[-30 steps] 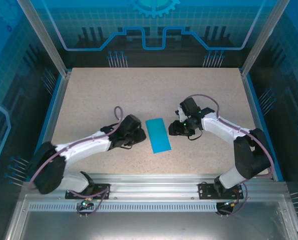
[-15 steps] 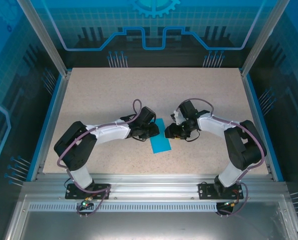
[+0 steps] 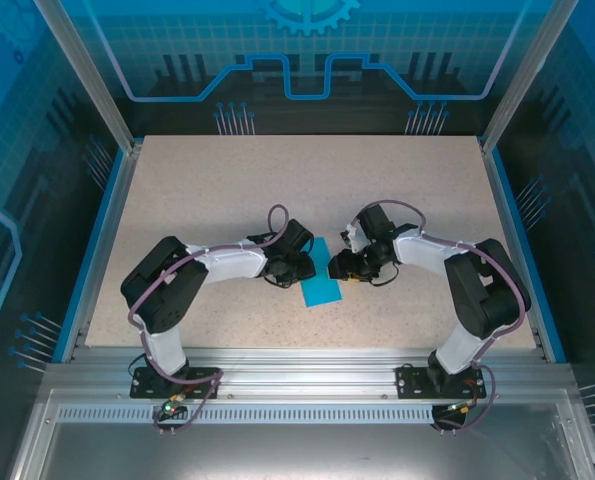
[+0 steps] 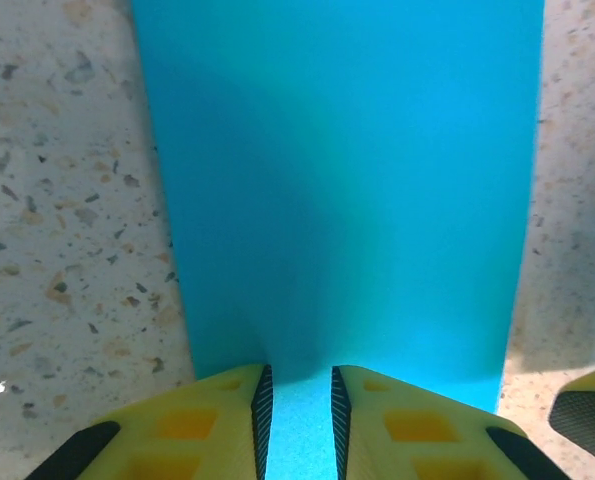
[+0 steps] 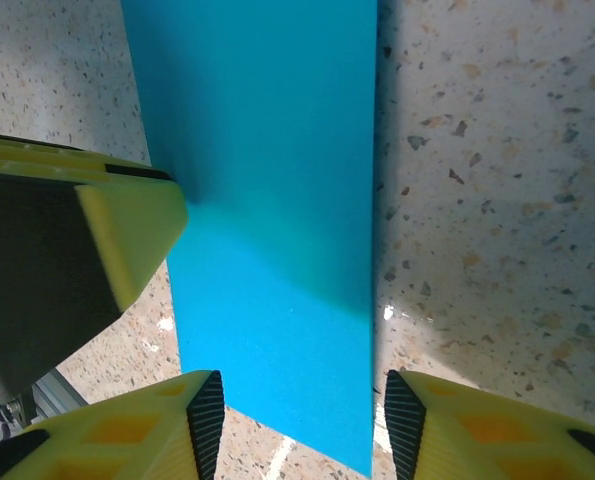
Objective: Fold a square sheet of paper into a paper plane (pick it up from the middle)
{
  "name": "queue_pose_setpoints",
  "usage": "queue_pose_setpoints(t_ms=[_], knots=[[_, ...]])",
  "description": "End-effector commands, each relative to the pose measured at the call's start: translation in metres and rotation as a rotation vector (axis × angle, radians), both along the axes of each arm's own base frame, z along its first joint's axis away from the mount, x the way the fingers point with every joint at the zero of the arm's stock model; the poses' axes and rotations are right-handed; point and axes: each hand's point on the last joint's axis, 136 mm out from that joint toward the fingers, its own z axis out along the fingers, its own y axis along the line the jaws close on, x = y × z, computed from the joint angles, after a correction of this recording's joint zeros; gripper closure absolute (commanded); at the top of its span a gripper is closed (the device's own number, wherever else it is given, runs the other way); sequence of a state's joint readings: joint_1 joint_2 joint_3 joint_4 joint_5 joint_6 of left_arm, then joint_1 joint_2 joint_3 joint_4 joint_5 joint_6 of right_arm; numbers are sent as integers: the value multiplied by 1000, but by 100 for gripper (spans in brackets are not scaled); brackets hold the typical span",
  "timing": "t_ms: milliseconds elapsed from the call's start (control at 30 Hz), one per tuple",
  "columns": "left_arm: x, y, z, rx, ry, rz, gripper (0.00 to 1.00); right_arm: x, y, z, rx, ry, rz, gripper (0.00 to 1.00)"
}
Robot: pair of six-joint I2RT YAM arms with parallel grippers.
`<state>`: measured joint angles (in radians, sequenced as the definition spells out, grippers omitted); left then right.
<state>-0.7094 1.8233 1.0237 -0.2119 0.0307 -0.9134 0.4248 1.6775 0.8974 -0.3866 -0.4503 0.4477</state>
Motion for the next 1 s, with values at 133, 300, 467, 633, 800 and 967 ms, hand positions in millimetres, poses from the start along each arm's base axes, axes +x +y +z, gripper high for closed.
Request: queue_pose_setpoints(t_ms=[133, 300, 467, 633, 800, 967], knots=[[-5, 10, -7, 39, 11, 2, 74, -5, 1, -10, 1, 40, -4, 49], [-7, 13, -6, 39, 7, 3, 74, -7, 6, -16, 11, 57, 11, 49], [-8, 14, -5, 35, 3, 1, 73, -9, 14, -19, 17, 67, 28, 49], [-9, 14, -5, 34, 2, -2, 73, -13, 19, -17, 29, 67, 41, 52], [-9, 12, -4, 26, -2, -11, 73, -15, 19, -12, 31, 59, 33, 55], [-9, 10, -4, 19, -4, -22, 73, -25, 16, -17, 24, 81, 25, 56]])
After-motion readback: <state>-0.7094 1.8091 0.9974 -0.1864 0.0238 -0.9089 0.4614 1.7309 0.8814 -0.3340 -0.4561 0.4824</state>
